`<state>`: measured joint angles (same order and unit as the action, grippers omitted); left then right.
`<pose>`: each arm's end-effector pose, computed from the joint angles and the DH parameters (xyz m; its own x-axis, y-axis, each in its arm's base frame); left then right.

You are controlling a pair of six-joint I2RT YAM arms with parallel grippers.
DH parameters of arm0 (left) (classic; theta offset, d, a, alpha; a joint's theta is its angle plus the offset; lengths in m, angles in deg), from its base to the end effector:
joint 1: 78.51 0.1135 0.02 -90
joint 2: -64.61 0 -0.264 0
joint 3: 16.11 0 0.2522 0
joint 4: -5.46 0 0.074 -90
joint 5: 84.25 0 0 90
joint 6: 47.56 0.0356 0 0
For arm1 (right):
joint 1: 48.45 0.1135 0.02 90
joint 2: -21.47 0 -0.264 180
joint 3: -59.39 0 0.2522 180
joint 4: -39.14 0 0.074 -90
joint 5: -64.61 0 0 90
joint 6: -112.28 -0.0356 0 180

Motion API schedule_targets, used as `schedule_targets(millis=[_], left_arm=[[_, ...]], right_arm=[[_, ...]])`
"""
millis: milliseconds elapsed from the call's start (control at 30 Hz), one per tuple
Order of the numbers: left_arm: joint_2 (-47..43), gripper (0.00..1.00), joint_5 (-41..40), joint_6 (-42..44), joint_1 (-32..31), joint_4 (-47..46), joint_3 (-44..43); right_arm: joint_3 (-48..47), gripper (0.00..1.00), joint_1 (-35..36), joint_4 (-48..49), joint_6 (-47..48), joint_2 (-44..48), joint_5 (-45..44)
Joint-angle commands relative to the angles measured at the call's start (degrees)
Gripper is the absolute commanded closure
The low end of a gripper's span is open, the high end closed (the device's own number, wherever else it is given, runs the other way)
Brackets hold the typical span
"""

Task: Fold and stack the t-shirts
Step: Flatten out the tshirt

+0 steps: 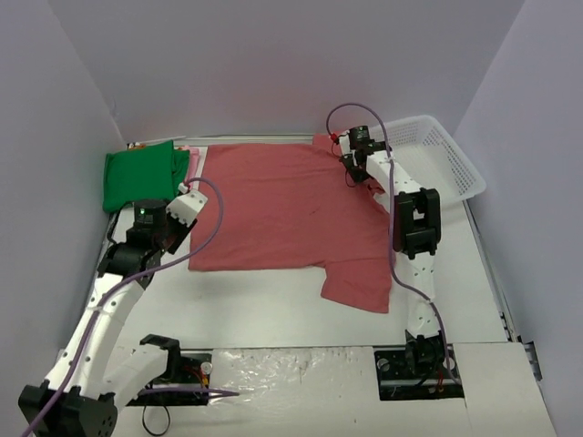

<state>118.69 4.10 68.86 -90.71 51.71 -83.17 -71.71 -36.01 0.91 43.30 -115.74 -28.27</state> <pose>0.1981 -0.0418 0.3238 -0.3967 0.5408 -0.7417 0.4067 0.8279 0.3862 0.5305 0.1152 0.1894 -0.5725 -0.4931 -0.6550 -0.4129 0.8636 -0.2893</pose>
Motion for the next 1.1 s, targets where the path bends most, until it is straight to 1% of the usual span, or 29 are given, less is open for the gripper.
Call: schedule_targets(millis=[0, 100, 233, 400, 500, 600, 700, 800, 833, 867, 1067], left_arm=[[-2.5, 0.64, -1.4, 0.8, 2.1, 0.8, 1.3], [-4.9, 0.64, -1.7, 0.0, 4.0, 1.0, 3.4], [-7.1, 0.63, 0.4, -0.5, 7.0, 1.9, 5.3], [-7.1, 0.62, -0.3, -0.7, 8.2, 2.7, 5.2], [-6.8, 0.62, 0.7, -1.2, 9.4, 2.7, 5.0], [-6.7, 0.62, 1.7, -1.6, 11.1, 2.5, 4.8], [-6.0, 0.62, 6.0, -1.9, 11.9, 3.0, 4.6], [-5.5, 0.62, 6.1, -2.1, 11.9, 3.3, 4.2], [-5.6, 0.62, 6.4, -2.0, 13.7, 3.3, 4.3], [-5.6, 0.62, 6.4, -2.1, 14.0, 3.4, 4.3], [-5.5, 0.6, 7.7, -2.0, 14.8, 4.2, 3.9]], right_arm=[[-7.1, 1.0, 0.3, -1.7, -0.9, 1.5, 0.9], [-9.4, 1.0, -0.3, -1.7, -1.2, -0.8, 1.2], [-13.1, 1.0, -1.6, -1.6, -2.0, -4.5, -0.1], [-16.5, 1.0, -2.8, -1.6, -3.6, -8.2, -4.8], [-17.6, 1.0, -3.0, -1.4, -4.2, -9.7, -7.5], [-19.2, 1.0, -3.0, -1.2, -4.6, -11.0, -9.9], [-21.1, 1.0, -3.0, -0.9, -4.2, -11.5, -10.5], [-22.6, 1.0, -3.0, -0.8, -4.0, -11.9, -11.9], [-22.8, 1.0, -3.1, -0.5, -3.9, -11.9, -12.4], [-23.1, 1.0, -3.1, 0.2, -3.7, -12.0, -14.0], [-24.3, 1.0, -3.2, 2.8, -2.7, -12.6, -18.3]])
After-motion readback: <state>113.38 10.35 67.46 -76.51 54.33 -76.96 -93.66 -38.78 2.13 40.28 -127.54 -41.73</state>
